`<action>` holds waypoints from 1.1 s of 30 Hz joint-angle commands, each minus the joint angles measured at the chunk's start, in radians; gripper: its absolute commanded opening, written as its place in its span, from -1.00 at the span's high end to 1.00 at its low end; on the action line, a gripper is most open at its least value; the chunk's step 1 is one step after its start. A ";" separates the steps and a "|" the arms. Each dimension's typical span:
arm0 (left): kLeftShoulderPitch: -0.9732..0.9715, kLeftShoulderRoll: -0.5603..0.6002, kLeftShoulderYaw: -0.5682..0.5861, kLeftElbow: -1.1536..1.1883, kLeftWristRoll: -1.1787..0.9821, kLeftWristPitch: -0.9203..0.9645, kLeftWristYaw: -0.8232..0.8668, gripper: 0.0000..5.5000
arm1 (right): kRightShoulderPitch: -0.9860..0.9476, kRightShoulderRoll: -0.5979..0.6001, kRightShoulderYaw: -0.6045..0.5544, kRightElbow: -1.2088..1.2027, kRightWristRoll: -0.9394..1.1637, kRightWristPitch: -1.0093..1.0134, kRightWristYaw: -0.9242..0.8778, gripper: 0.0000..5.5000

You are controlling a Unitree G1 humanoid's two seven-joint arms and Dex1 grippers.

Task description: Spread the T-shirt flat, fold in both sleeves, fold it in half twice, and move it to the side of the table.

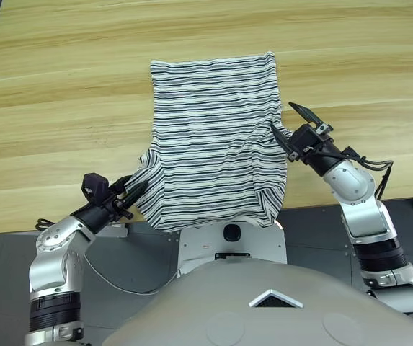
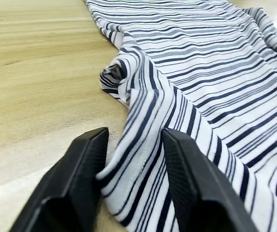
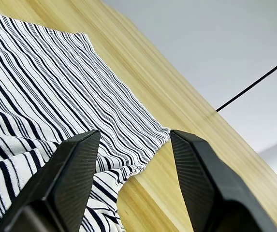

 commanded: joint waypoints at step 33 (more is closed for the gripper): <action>0.020 0.045 -0.174 -0.289 0.121 0.046 0.011 0.96 | -0.028 0.011 0.004 0.064 -0.033 -0.020 -0.036 0.03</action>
